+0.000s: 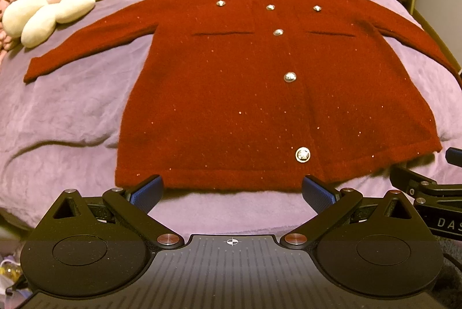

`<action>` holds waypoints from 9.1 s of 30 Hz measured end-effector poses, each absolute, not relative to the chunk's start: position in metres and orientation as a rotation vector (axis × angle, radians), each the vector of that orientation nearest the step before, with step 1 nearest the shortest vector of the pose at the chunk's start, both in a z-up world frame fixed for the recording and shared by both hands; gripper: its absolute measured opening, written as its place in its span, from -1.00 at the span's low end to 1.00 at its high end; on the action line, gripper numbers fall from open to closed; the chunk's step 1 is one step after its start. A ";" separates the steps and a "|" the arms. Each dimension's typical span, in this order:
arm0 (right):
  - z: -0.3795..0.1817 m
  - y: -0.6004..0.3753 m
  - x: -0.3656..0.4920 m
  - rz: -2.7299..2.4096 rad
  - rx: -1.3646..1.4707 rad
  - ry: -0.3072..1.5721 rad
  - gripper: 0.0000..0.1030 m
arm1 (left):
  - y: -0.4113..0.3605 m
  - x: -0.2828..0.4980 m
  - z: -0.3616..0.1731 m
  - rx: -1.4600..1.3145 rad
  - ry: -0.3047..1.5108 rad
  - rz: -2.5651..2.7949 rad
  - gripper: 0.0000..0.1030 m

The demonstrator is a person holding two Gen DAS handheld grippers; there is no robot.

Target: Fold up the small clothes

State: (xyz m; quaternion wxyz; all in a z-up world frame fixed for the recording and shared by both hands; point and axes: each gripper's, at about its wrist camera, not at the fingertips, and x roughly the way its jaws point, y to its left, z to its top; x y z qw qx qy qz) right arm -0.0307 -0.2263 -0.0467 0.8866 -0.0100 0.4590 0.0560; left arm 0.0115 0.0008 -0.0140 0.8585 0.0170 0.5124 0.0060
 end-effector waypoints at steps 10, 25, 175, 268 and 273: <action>-0.052 -0.229 -0.025 0.117 -0.003 0.973 0.92 | -0.001 0.017 -0.020 0.036 1.095 0.010 1.00; -0.066 -0.254 -0.009 0.222 0.186 0.984 0.91 | -0.001 0.036 -0.035 0.015 1.142 -0.007 1.00; -0.142 -0.217 0.339 0.086 -0.150 0.680 -0.70 | 0.099 0.394 -0.112 -0.144 0.772 -0.030 -0.73; -0.137 -0.137 0.378 0.372 0.537 0.863 -0.68 | 0.156 0.280 -0.109 -0.228 0.647 0.170 0.65; -0.103 -0.139 0.361 0.349 0.379 0.705 -0.75 | 0.150 0.276 -0.104 -0.213 0.652 0.161 0.66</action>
